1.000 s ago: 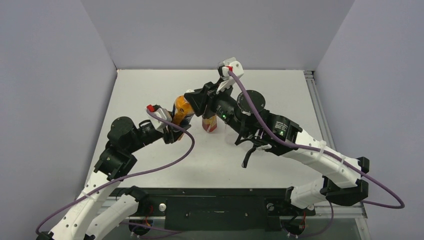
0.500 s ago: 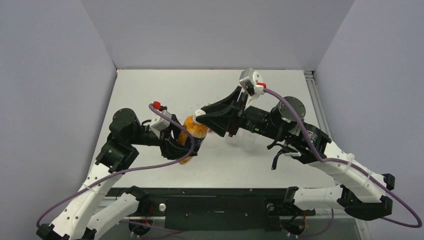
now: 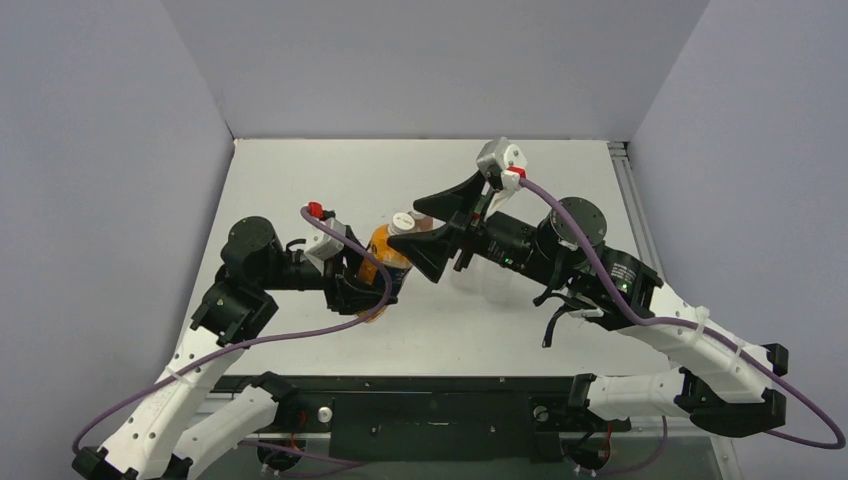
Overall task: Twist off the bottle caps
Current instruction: Unscrew the bottle cap from the plastic bottle.
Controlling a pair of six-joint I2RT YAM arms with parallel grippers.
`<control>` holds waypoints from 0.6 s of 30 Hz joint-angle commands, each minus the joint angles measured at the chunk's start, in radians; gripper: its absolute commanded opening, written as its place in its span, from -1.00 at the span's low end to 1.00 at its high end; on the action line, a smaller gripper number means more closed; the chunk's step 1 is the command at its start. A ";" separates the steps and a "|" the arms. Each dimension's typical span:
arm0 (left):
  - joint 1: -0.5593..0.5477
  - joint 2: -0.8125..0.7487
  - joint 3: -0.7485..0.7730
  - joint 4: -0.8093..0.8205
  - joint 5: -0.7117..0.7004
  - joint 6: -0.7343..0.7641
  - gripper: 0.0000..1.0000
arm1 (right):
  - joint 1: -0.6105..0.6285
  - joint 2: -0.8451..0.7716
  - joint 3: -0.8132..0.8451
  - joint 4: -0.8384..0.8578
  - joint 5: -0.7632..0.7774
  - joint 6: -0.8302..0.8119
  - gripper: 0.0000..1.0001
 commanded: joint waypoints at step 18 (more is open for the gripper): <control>-0.024 -0.094 -0.109 0.100 -0.693 0.376 -1.00 | 0.139 0.248 0.237 0.007 0.594 0.063 0.39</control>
